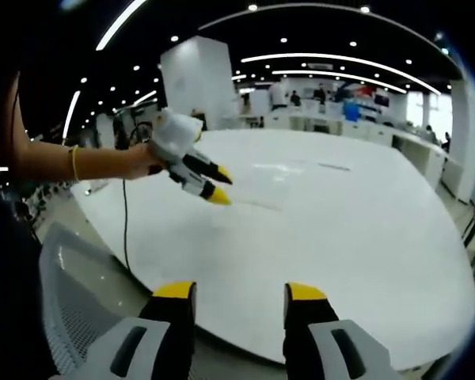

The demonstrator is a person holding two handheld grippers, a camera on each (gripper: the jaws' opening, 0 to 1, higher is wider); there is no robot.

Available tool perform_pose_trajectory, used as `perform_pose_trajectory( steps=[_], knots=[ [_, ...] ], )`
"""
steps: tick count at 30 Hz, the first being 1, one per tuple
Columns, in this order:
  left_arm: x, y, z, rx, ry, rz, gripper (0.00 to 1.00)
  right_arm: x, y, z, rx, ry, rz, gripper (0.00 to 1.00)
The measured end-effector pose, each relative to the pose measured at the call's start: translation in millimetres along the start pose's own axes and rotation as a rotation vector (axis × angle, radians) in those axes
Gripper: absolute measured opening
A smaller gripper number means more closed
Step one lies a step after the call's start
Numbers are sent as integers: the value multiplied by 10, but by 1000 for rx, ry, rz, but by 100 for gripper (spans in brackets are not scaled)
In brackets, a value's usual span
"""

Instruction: Open the resealable bag by pulling the two sides of the seal apart until the entire bag opening is separated and visibly accessible.

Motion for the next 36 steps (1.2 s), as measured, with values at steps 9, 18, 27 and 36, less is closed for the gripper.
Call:
perform_pose_trajectory(
  steps=[9, 18, 27, 36],
  knots=[
    [-490, 195, -46, -62, 113, -26, 54, -9, 13, -84, -14, 43, 10, 46],
    [-937, 371, -24, -140, 221, -75, 68, -18, 0, -124, -32, 64, 14, 48],
    [-1256, 549, 79, -184, 280, -118, 80, -37, 15, -139, -41, 87, 25, 55],
    [-1414, 783, 365, -232, 238, -134, 80, -41, 11, -129, -45, 94, 33, 59]
  ],
)
Point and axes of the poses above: the point that each gripper's makers call its tool centre point, and the gripper's own axes: x roughly forward along the fingers, y roughly to its right, z roughly out of its underside, the point moved 8 cm from there along -x, roughly backward along the fingers, and after that the axes turned 8 degrees about z, right-handed, at the moved point
